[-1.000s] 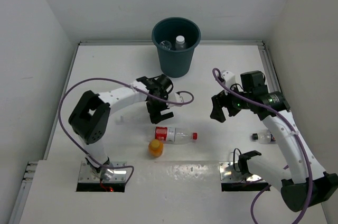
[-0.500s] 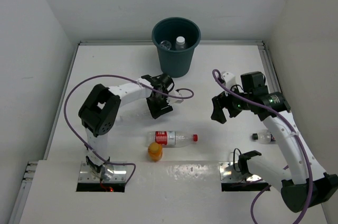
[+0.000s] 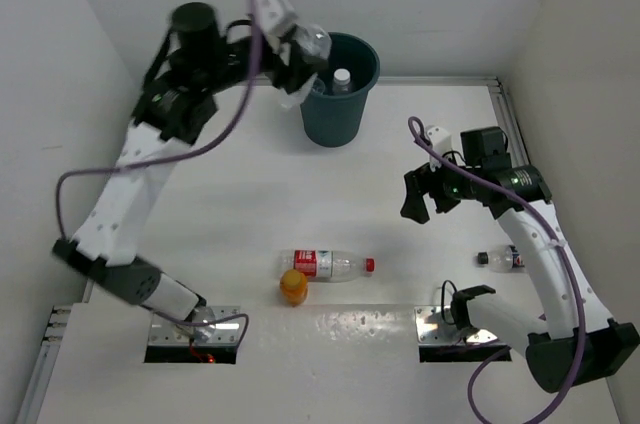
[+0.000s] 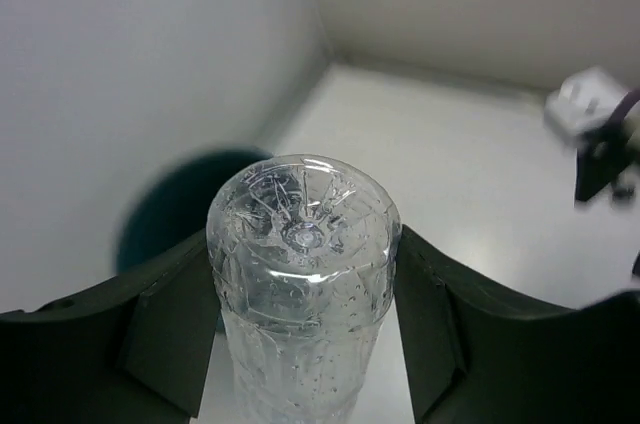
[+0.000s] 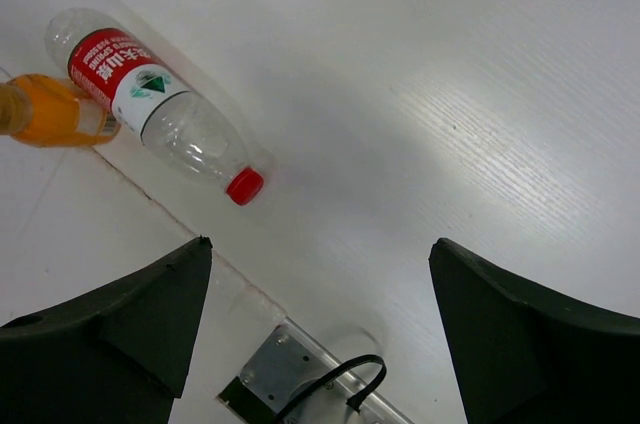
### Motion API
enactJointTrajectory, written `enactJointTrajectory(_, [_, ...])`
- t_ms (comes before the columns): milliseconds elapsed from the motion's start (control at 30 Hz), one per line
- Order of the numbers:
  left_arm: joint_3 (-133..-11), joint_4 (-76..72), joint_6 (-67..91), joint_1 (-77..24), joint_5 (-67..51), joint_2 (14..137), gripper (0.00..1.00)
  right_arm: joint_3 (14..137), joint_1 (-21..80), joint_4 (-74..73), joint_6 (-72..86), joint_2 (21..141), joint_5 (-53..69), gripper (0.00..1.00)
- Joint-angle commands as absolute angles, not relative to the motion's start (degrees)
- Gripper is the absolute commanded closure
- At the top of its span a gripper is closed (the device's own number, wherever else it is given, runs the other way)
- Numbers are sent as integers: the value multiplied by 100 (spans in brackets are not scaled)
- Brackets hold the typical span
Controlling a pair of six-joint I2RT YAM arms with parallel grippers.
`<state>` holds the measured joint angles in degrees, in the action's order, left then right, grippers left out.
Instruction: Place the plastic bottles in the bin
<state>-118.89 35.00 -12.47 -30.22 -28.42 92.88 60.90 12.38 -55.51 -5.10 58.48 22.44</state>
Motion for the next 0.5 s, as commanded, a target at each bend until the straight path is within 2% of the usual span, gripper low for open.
enactJointTrajectory(0, [-10699,-525,243,-2831,-2833,8210,100,6433,1091,-5423,-404,5976,2460,12])
enactJointTrajectory(133, [-11031,-1289,781,-2506,-2610,8937,100,6434,1055,-5344,-387,6187,2531,12])
enactJointTrajectory(200, [-10751,-2166,1114,-2330,-2489,9192,100,6442,1046,-5213,-264,6301,2549,12])
enactJointTrajectory(233, [-10619,-3215,1595,-2242,-2435,9489,100,6460,1046,-5151,-211,6389,2575,12])
enactJointTrajectory(300, [-10599,-3952,1897,-2083,-2435,9877,100,6547,1055,-5133,-176,6538,2593,12])
enactJointTrajectory(467, [-11802,-4086,2012,-1969,-2312,11195,100,6539,1011,-4966,-167,6715,2593,12])
